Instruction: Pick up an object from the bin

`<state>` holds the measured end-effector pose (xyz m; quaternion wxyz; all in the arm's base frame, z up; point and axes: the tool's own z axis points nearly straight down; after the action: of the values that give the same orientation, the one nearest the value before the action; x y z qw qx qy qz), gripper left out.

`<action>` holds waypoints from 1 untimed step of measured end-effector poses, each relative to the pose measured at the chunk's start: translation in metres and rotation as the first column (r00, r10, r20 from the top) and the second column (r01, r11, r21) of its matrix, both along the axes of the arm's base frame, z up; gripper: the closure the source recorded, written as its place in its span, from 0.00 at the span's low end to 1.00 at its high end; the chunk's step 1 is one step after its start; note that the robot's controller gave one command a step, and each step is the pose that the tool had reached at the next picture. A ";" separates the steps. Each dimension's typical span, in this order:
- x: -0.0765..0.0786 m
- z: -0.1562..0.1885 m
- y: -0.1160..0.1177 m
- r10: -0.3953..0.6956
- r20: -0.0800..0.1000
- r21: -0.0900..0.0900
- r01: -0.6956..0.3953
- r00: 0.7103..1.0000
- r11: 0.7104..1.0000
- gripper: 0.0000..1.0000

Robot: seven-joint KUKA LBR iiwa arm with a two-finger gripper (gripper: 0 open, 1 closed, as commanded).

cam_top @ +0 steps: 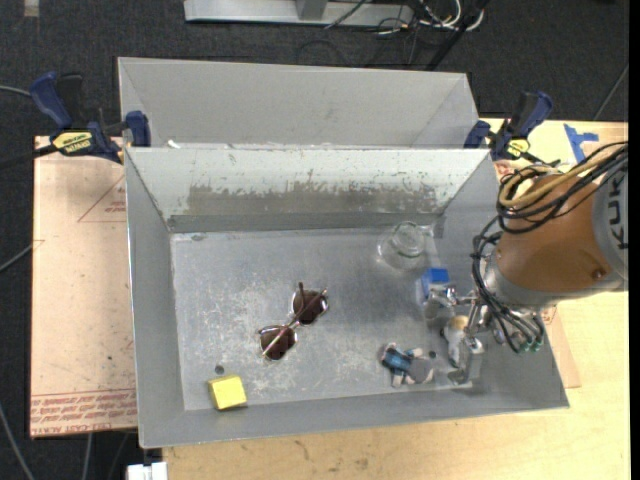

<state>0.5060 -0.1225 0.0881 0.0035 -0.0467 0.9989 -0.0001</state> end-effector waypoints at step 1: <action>0.002 0.025 -0.009 0.016 -0.010 0.002 -0.016 1.000 1.000 0.00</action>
Offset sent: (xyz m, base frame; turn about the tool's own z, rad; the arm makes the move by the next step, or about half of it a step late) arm 0.0156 -0.0288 0.0160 -0.0082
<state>0.5077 -0.1311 0.1129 -0.0013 -0.0547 0.9985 0.0011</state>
